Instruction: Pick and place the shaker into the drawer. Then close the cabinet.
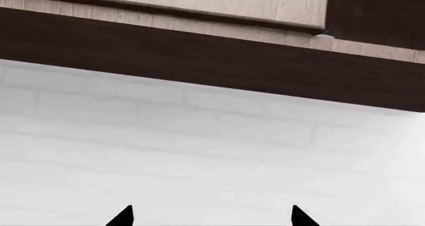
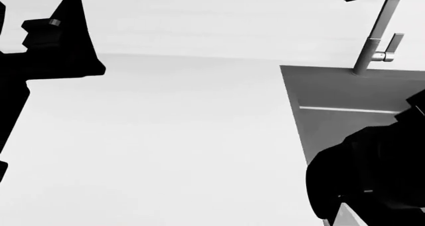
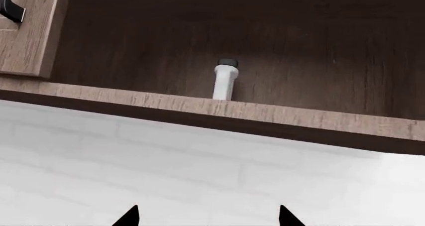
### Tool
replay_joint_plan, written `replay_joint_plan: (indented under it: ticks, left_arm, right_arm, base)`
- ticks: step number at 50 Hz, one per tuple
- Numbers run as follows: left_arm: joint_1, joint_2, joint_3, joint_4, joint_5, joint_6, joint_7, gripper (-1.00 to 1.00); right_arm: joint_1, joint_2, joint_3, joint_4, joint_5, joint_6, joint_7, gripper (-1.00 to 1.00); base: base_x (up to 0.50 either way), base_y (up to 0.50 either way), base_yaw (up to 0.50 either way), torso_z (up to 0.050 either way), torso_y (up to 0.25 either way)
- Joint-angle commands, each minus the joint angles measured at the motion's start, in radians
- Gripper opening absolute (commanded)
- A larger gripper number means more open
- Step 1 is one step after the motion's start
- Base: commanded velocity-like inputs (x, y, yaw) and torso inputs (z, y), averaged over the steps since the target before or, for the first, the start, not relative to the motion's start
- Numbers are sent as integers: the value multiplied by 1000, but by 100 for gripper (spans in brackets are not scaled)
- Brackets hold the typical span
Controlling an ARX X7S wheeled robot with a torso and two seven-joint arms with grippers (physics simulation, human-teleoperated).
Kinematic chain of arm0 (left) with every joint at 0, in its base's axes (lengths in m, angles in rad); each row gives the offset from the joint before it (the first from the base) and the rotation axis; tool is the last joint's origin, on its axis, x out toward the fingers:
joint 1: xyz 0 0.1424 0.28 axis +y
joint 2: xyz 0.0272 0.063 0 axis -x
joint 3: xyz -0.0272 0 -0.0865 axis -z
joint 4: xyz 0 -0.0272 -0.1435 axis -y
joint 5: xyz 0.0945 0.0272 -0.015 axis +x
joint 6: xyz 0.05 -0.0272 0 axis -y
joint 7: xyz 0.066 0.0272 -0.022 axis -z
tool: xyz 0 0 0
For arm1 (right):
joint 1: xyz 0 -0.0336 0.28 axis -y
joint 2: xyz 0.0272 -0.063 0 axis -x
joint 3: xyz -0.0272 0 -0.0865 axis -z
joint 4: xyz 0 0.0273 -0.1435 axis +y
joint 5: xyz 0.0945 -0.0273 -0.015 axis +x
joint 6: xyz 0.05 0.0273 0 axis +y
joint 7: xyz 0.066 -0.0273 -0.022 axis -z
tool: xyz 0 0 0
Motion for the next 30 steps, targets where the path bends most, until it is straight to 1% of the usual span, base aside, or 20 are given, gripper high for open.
replay_joint_plan:
  ticks: [1,7,12,30]
  left_arm:
    - [9,-3,-4,5,0,4,1,100]
    - [8,0,-3,3,0,2,2,100]
    - [11,1,-3,4,1,2,5,100]
    - [13,5,0,4,-1,-2,7,100]
  right_arm:
    - [-10,0,5,-11,42,0,36,100]
    - [-17,0,-1,-14,43,0,41,100]
    - [-18,0,1,-13,28,0,24,100]
    - [-36,0,19,-35,88,0,73,100]
  base:
    - [104,-493,0,0,0]
    - [83,-495,0,0,0]
    - [-48,-506,0,0,0]
    - [46,-498,0,0,0]
